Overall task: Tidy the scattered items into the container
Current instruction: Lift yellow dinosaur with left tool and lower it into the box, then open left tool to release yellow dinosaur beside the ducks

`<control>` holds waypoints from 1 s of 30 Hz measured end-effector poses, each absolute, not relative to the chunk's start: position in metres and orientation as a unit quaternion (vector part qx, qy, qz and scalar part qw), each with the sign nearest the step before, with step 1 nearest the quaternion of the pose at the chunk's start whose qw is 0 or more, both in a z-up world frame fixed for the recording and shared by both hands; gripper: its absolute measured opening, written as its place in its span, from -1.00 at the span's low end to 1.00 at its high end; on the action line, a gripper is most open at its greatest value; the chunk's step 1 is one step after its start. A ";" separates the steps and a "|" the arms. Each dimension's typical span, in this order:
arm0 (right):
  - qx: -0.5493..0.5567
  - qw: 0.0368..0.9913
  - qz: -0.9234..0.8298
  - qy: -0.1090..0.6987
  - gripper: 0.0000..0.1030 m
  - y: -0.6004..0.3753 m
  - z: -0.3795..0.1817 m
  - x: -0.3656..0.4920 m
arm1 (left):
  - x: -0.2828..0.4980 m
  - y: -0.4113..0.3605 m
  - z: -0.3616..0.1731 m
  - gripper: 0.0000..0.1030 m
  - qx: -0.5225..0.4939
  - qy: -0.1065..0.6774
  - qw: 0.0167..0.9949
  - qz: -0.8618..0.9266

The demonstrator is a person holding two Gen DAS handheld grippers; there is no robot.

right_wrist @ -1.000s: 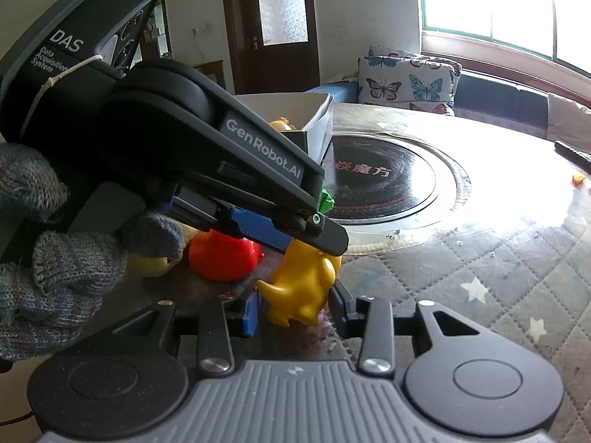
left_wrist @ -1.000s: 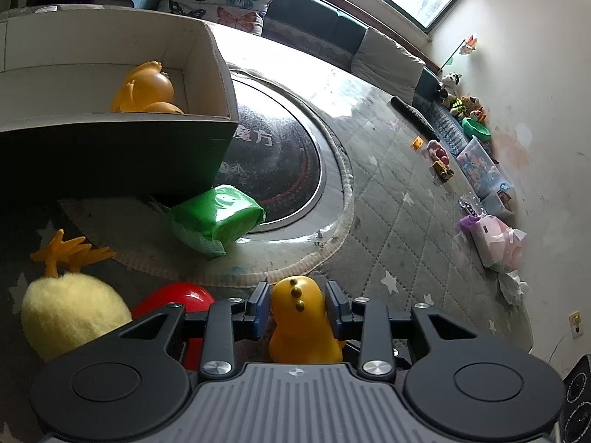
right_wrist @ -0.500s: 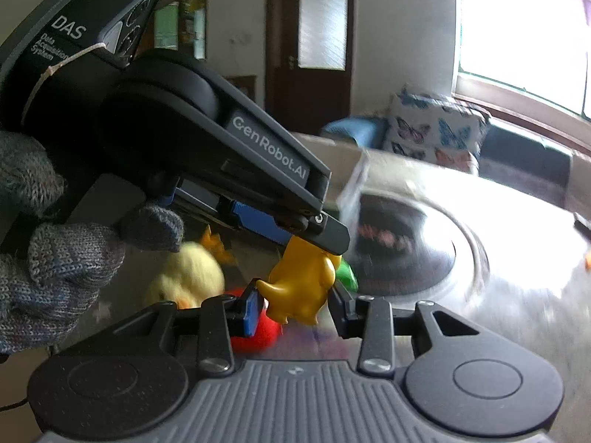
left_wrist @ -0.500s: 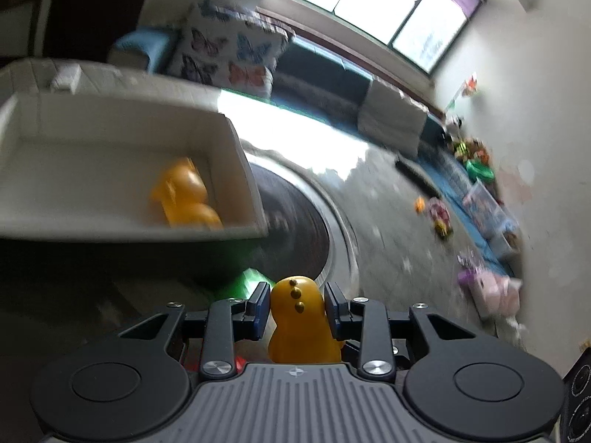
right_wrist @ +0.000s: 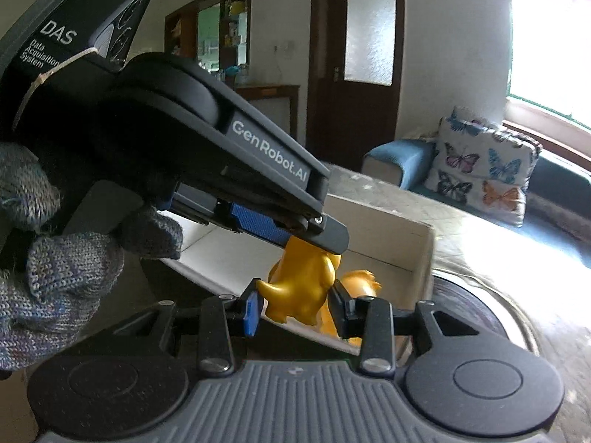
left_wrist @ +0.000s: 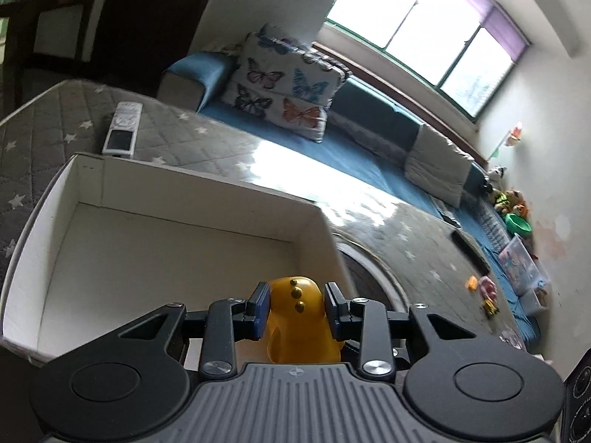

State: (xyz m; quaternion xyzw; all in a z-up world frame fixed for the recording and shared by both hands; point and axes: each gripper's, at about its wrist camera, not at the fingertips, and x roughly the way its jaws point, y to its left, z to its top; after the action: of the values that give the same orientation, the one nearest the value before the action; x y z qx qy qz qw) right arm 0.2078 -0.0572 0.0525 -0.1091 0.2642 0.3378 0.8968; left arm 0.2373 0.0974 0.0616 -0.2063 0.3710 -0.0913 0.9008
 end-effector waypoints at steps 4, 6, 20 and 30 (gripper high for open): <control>-0.110 0.888 0.344 0.285 -0.27 -0.041 0.040 0.225 | 0.256 0.114 0.045 -0.33 -0.230 0.394 0.886 -0.084; -0.113 0.885 0.343 0.294 -0.27 -0.036 0.034 0.230 | 0.262 0.120 0.036 -0.33 -0.242 0.405 0.878 -0.084; -0.102 0.896 0.325 0.285 -0.11 -0.050 0.030 0.220 | 0.281 0.126 0.003 -0.33 -0.260 0.450 0.851 -0.079; -0.093 0.903 0.314 0.277 -0.06 -0.067 0.035 0.202 | 0.268 0.120 0.014 -0.33 -0.239 0.437 0.864 -0.073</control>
State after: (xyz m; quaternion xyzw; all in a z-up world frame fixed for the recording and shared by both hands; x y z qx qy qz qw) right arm 0.2022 -0.0670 0.0350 -0.0935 0.2770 0.3136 0.9034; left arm 0.2683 0.1203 0.0138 -0.2389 0.4370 -0.0727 0.8641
